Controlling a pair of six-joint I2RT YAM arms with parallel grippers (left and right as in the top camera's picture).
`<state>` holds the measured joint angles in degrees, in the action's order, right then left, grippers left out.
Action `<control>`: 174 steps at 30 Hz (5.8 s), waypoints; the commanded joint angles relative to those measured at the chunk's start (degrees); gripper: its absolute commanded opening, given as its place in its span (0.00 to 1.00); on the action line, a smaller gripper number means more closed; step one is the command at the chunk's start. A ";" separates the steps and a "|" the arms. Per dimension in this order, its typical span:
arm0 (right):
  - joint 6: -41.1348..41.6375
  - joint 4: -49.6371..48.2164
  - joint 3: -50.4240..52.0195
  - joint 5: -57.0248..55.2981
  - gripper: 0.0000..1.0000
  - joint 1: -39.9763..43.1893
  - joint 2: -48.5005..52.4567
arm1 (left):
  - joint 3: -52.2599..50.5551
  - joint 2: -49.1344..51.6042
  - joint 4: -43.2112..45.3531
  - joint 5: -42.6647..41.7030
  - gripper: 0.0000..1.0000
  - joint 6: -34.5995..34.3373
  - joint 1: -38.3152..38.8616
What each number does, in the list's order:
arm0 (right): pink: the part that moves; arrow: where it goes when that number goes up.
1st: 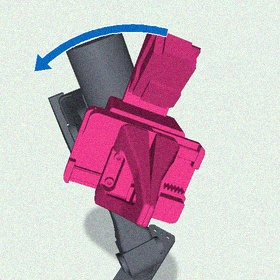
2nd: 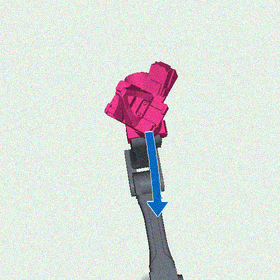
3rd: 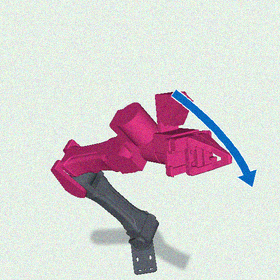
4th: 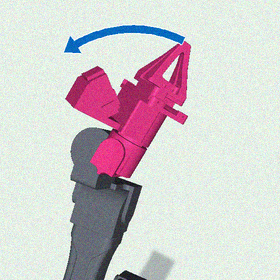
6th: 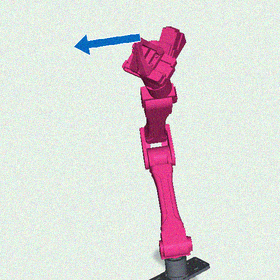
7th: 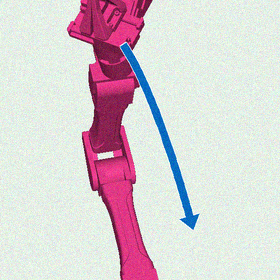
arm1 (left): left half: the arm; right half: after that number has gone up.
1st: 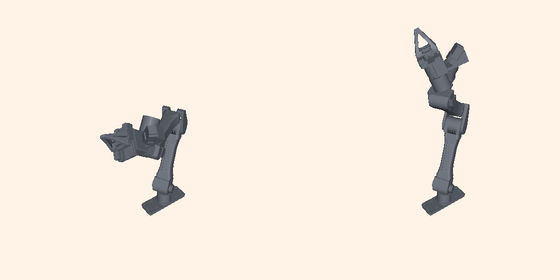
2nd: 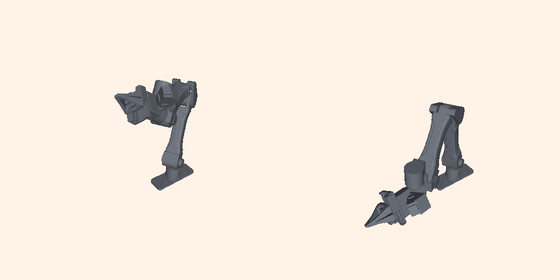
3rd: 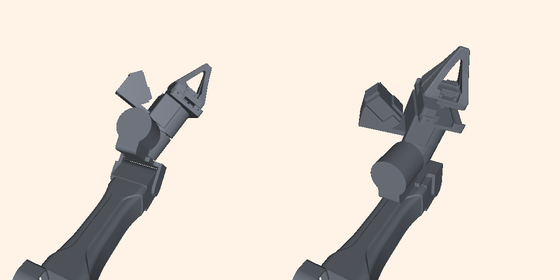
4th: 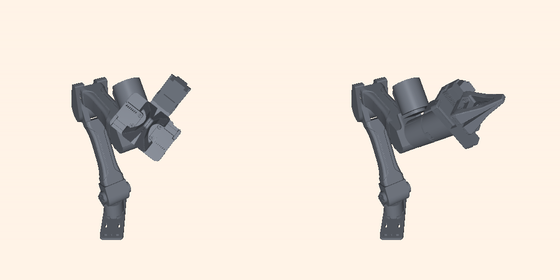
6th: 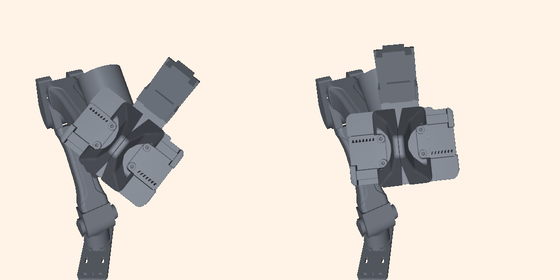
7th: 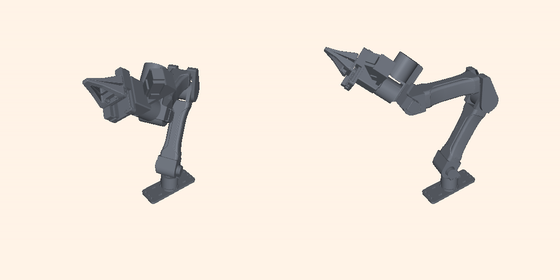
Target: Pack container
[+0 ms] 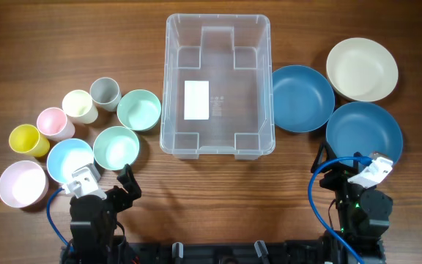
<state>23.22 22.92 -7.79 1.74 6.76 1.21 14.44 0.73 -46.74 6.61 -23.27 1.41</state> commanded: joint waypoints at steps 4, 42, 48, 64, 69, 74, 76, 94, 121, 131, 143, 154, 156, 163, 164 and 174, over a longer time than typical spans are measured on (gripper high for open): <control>-0.55 -0.42 0.20 0.92 1.00 -0.33 -0.79 | -0.35 -0.24 -0.55 0.13 1.00 -0.57 -0.37; -0.57 -0.42 0.20 0.92 1.00 -0.33 -0.79 | -0.35 -0.24 1.53 0.55 1.00 -0.59 -0.37; -0.52 -0.42 0.20 0.94 1.00 -0.33 -0.79 | -0.35 -0.24 4.44 0.09 1.00 -1.99 -0.37; 6.95 -6.21 -7.80 17.20 0.99 -0.33 7.02 | 3.19 7.08 14.03 -3.93 1.00 -2.69 -0.37; 6.95 -5.18 -18.12 16.79 0.99 -0.33 20.74 | 12.24 20.72 15.26 -3.67 1.00 -2.38 -0.72; 6.78 1.57 -32.44 16.76 0.99 -0.33 37.90 | 27.91 36.79 12.35 -3.80 1.00 2.14 -1.38; 6.62 4.42 -38.23 16.72 1.00 -0.33 43.87 | 34.86 42.45 9.57 -3.76 1.00 4.04 -1.38; 2.58 32.00 -58.42 -1.33 1.00 26.75 69.92 | 54.64 65.90 -2.38 -3.76 1.00 6.58 -4.59; 13.40 16.57 -36.24 0.61 0.45 34.56 86.66 | 54.64 67.32 -2.38 -3.76 1.00 6.58 -4.59; 12.96 17.90 -36.11 -0.17 0.04 34.58 78.01 | 54.64 67.32 -2.38 -3.76 1.00 6.58 -4.59; 9.64 22.51 -44.04 13.07 0.04 32.17 51.47 | 54.64 67.32 -2.38 -3.76 1.00 6.58 -4.59; 2.21 24.11 -67.45 15.30 0.04 -5.90 64.17 | 54.64 67.32 -2.38 -3.76 1.00 6.58 -4.59; 1.40 23.85 -72.48 10.05 0.04 -13.77 70.62 | 54.64 67.32 -2.38 -3.76 1.00 6.58 -4.59; -1.73 23.21 -86.82 0.61 0.04 -26.86 94.90 | 54.64 67.32 -2.38 -3.76 1.00 6.58 -4.59; -1.84 22.77 -88.17 0.57 0.04 -27.12 98.01 | 54.64 67.32 -2.38 -3.76 1.00 6.58 -4.59; 0.04 9.11 -90.05 -5.09 0.04 -27.04 117.24 | 54.64 67.32 -2.38 -3.76 1.00 6.58 -4.59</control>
<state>21.78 34.98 -95.88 0.89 -20.43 115.96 68.25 68.03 -49.28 3.27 -17.82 -2.76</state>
